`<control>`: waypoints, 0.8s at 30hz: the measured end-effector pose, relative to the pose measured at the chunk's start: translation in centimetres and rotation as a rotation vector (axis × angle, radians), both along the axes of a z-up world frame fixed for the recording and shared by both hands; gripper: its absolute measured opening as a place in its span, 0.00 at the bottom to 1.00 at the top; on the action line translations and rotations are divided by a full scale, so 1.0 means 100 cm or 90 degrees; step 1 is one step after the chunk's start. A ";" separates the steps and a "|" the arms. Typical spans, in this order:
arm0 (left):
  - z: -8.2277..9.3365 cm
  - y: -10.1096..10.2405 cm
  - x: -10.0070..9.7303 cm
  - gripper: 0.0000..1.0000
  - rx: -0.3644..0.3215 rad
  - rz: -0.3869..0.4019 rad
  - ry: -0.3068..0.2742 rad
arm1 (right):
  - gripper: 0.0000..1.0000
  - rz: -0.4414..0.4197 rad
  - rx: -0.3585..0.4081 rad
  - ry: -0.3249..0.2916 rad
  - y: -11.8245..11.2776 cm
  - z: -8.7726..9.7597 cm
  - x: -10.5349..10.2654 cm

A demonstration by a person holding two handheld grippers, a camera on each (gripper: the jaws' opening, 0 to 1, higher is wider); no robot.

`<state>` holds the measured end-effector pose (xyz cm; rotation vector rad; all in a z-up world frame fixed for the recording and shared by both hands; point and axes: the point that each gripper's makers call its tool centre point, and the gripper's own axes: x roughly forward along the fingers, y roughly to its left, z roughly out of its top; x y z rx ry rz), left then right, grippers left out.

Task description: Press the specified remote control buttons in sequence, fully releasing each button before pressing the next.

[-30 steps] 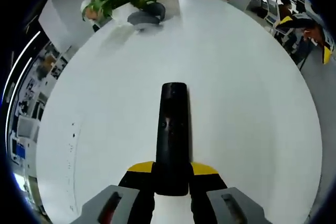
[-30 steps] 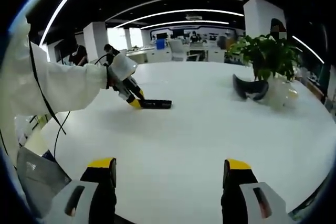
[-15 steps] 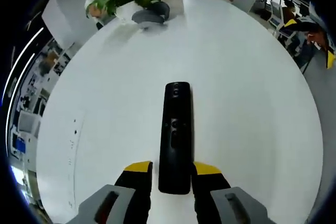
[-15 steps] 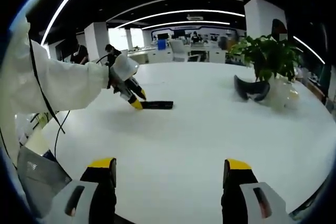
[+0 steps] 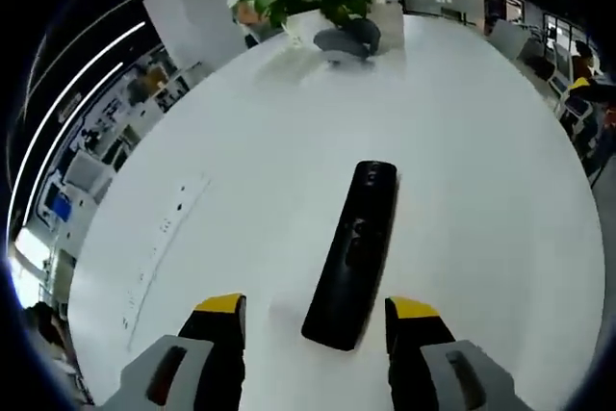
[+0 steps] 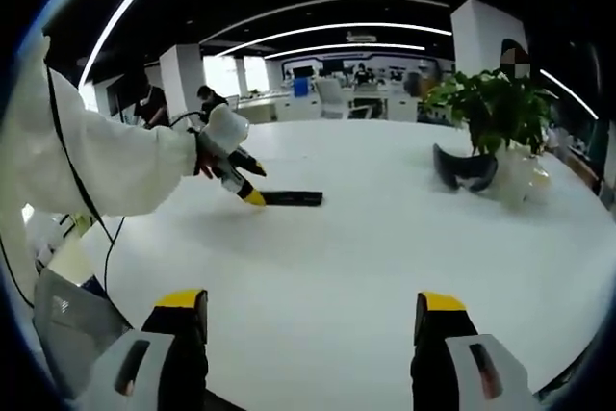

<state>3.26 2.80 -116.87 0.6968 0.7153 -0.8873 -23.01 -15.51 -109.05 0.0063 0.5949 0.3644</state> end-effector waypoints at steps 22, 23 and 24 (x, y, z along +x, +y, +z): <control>0.090 0.022 -0.067 1.00 -0.221 0.152 -0.082 | 0.99 0.012 0.011 -0.016 0.004 0.006 0.000; 0.091 0.024 -0.070 1.00 -0.225 0.160 -0.080 | 0.99 0.008 0.016 -0.021 0.004 0.008 0.000; 0.093 0.027 -0.075 1.00 -0.236 0.171 -0.072 | 0.99 0.007 0.017 -0.023 0.004 0.008 0.001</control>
